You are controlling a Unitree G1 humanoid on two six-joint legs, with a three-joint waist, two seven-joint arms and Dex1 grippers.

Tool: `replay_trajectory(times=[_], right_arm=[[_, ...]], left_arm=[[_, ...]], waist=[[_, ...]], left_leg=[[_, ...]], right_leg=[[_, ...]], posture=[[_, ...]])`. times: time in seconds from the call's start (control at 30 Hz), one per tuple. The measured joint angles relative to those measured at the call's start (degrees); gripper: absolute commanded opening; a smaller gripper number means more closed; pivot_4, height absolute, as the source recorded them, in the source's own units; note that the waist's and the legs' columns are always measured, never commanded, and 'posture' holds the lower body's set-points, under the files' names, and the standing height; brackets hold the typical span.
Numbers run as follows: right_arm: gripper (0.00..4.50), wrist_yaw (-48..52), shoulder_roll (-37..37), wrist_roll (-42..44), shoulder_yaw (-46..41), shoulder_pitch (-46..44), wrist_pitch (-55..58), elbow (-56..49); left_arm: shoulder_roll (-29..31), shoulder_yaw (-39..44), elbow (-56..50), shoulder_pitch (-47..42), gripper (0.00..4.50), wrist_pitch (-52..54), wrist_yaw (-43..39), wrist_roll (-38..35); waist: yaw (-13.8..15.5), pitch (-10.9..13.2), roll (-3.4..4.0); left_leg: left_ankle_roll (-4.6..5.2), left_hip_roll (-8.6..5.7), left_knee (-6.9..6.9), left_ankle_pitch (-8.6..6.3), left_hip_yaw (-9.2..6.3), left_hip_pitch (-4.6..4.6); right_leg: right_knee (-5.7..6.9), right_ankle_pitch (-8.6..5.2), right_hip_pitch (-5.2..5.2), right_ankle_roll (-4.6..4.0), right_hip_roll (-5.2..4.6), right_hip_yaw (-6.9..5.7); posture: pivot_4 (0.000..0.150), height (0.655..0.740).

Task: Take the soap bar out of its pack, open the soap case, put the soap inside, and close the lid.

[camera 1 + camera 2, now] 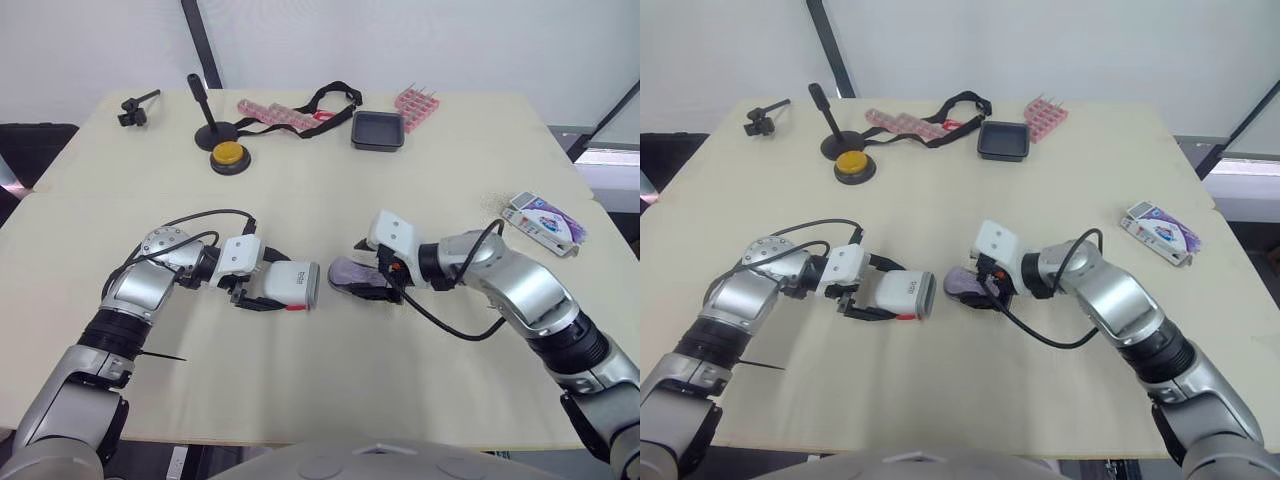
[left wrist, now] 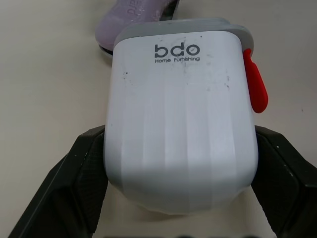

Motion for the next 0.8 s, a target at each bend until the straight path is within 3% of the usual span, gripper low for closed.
replay_trajectory(times=[0.8], right_arm=[[4.50,-0.55,1.60,-4.78,5.38,-2.36,2.62,3.51]], left_arm=[[0.75,0.00,-0.42,0.55,3.46,0.19,1.18,-0.76]], waist=[[0.03,-0.01,-0.01]], left_leg=[[-0.05,0.00,0.00,0.04,0.00,0.02]], right_leg=[[0.08,0.00,0.00,0.00,0.01,0.00]], posture=[[0.150,0.7291]])
